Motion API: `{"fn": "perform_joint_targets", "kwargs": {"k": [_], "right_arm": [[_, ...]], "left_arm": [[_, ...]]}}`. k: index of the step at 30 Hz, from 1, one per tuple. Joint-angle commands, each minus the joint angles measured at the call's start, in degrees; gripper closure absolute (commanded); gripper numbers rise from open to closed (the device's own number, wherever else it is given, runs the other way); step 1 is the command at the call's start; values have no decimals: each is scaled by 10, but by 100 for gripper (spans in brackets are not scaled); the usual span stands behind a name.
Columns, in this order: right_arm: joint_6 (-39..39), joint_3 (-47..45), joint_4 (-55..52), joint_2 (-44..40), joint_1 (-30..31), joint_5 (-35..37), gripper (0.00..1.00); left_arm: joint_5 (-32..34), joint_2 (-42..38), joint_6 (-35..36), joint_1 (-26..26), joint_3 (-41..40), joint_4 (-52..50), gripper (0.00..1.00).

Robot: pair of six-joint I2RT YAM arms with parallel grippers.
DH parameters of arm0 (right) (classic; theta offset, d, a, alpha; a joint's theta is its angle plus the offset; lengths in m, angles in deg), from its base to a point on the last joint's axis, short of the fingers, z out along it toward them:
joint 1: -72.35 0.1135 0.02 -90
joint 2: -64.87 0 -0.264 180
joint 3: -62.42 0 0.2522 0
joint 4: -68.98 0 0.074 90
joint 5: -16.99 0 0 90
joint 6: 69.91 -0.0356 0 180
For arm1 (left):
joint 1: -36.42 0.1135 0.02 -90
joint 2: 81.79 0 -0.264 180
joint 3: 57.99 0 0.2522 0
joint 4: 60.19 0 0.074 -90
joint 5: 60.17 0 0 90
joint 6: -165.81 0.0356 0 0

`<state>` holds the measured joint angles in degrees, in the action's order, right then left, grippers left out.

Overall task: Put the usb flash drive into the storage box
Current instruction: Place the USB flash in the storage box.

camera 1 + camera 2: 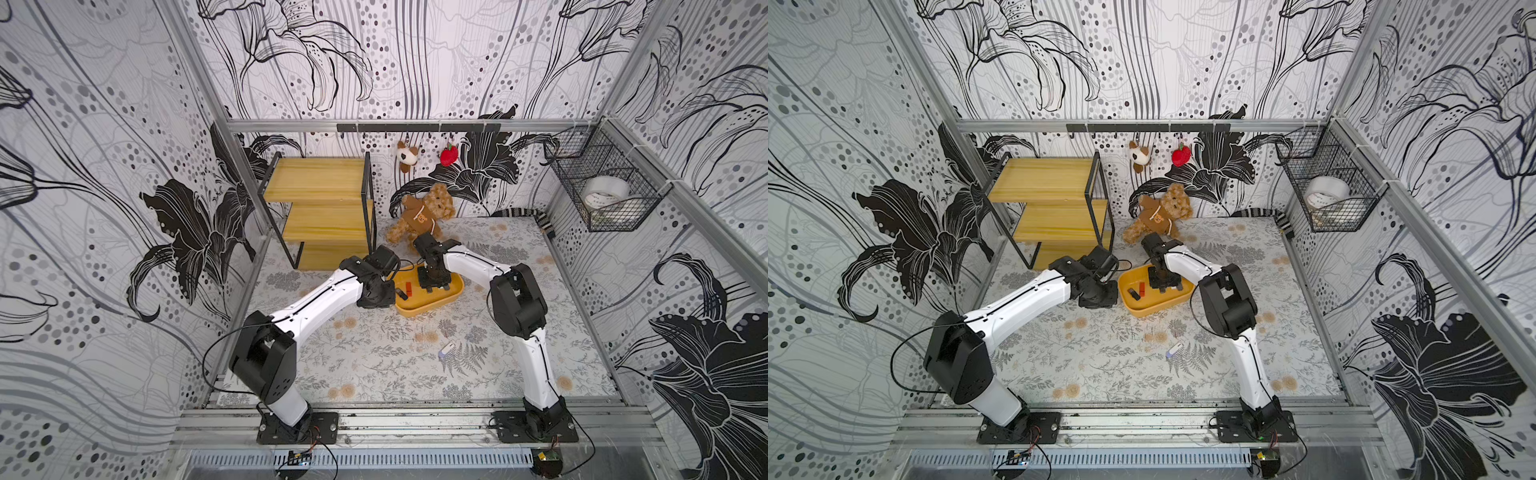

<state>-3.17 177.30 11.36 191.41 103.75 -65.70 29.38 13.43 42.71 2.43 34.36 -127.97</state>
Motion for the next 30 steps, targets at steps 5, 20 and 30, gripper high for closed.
{"fn": "perform_joint_targets", "kwargs": {"k": [5, 20, 30], "right_arm": [[-61, -15, -22, -173, -5, 56, 52], [-163, -137, -139, -441, -3, 106, 44], [-147, -178, -109, -448, -6, 105, 41]], "left_arm": [[-13, 58, 42, 3, 94, 9, 100], [-18, 240, 92, -6, 351, -22, 100], [-10, 208, 63, -11, 312, 45, 100]]}}
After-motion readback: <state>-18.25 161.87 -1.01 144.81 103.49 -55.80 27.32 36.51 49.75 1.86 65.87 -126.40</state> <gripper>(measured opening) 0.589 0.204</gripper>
